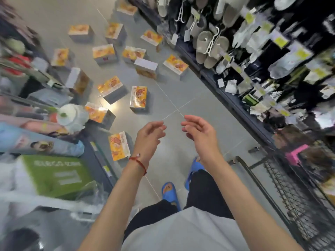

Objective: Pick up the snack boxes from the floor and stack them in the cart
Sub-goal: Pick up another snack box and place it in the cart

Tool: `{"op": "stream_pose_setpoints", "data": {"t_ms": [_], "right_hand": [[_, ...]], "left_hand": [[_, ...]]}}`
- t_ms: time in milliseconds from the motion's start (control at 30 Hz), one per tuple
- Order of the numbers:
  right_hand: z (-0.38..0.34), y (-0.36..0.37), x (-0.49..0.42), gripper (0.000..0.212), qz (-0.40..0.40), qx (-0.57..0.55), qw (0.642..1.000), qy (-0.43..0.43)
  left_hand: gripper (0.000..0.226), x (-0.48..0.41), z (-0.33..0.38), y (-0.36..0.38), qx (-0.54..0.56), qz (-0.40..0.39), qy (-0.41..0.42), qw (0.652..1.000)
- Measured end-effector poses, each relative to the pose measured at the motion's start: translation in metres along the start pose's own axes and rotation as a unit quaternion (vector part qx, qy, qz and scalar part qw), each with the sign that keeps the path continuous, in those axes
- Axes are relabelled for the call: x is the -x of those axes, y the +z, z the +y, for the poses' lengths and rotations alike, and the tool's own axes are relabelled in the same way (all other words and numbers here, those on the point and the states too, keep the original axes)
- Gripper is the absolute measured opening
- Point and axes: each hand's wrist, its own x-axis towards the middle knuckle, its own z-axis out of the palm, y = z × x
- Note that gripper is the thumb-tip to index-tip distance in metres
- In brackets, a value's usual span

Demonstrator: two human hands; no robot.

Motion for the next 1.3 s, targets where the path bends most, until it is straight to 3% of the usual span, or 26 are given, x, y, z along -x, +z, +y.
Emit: {"op": "stream_pose_setpoints", "data": {"t_ms": [367,800,1300], "right_hand": [[-0.055,0.051,-0.181,0.028,-0.101,0.100,0.989,0.049],[-0.103,0.133,-0.356,0.027,-0.219,0.187,0.955,0.077],[-0.107,0.291,-0.506,0.030,-0.261,0.270,0.921,0.107]], "left_hand": [[0.023,-0.147,0.067,-0.006,0.041,0.110,-0.046,0.992],[0.021,-0.267,0.128,-0.035,0.163,0.225,-0.093,0.956],[0.022,-0.443,0.144,-0.133,0.231,0.249,-0.181,0.923]]}}
